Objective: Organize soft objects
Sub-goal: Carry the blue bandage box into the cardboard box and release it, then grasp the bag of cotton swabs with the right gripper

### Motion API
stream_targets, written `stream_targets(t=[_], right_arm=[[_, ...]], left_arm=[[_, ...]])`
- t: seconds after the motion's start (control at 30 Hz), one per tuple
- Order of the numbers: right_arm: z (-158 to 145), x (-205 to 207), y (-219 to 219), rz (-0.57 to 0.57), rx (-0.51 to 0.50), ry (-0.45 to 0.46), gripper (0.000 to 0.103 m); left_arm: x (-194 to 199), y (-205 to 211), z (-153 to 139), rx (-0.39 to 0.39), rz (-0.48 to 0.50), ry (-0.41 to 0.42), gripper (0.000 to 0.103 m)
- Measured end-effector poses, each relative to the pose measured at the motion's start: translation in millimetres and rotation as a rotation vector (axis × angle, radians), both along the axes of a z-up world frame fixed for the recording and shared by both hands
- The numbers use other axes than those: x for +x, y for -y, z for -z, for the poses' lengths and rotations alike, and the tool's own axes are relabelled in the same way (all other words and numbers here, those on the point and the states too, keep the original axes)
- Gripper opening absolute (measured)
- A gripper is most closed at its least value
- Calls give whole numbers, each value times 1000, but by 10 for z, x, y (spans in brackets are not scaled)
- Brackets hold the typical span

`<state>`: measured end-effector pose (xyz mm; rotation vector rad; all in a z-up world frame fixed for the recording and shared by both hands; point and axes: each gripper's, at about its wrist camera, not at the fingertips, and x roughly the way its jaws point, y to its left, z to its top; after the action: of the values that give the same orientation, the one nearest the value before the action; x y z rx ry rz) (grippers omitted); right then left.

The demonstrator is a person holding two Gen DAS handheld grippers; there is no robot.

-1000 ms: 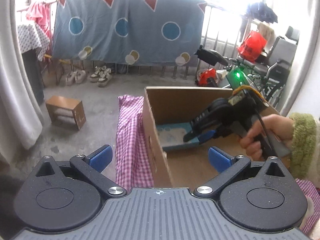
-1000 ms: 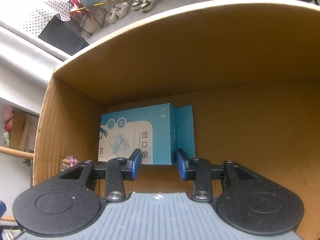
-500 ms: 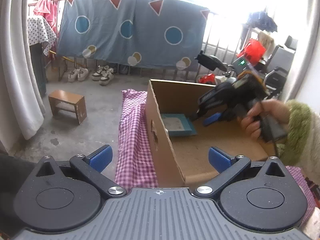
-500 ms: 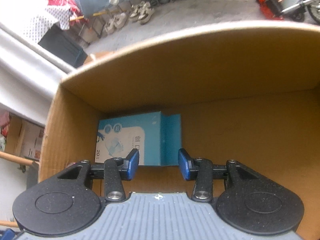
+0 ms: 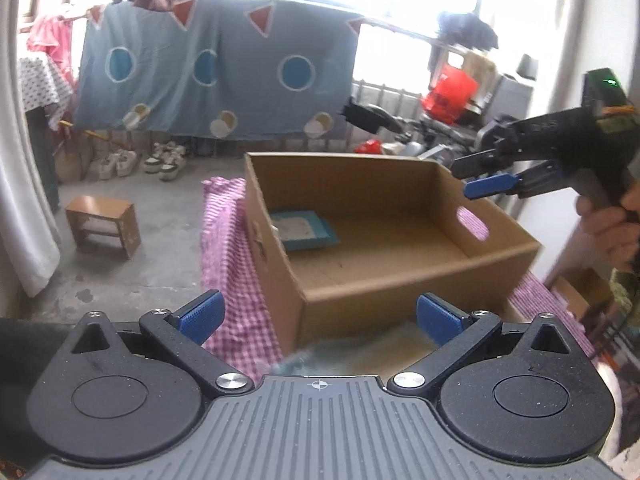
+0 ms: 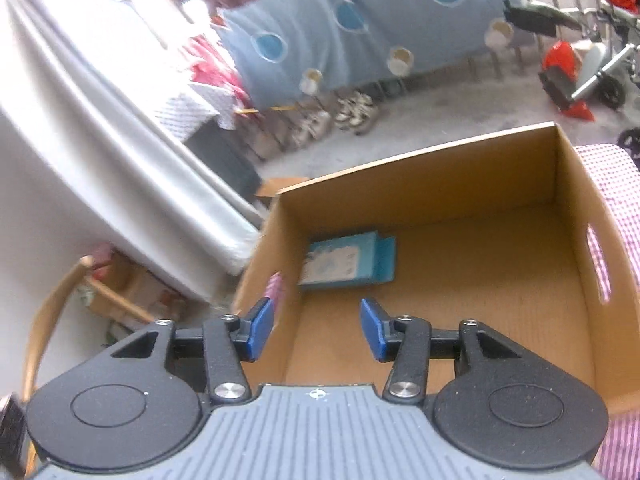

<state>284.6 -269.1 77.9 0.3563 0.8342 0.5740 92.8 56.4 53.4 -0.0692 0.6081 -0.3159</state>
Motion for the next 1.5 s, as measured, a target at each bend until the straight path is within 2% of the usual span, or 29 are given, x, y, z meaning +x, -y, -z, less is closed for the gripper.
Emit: stream_targets(t=[0.1,0.23,0.37,0.53,0.6,0.67,0.73,0.93,1.13,1.2,1.4,1.5], right_arm=[[128,-332,55,-3,32,-9,52],[463,-632,80,16,76,-71,52],[803,-771,43,50,119,-132,52],[1062,-830,-34,92,126,-166,49],[1110,-836,-66,96,113,-167,48],[1158,-839,-102,99,92,-172,46],[1197,-822,-124,102,82,-177,45],[1261,-814,-127,119,85,-176,43],[1270,-818,-158,107,85,-165,42],[1255,-832,-121,96,104,-167,37],[1250,-859,-146,82,123,-159,35],[1278,-857,-107,88,135,-169,29]], left_arm=[[-90,76,75,2,50,-31,103],[-176,231,229,2,111,-92,103],[-202,360,380,3,135,-145,102],[-157,351,506,-31,122,-186,93],[-154,331,543,-44,109,-205,90],[-133,311,585,-57,98,-229,81],[-113,311,611,-65,94,-244,78],[-69,320,658,-81,87,-268,77],[-80,339,656,-88,95,-255,76],[-97,336,631,-103,110,-246,76],[-125,358,609,-94,120,-213,76],[-135,372,589,-85,113,-202,75]])
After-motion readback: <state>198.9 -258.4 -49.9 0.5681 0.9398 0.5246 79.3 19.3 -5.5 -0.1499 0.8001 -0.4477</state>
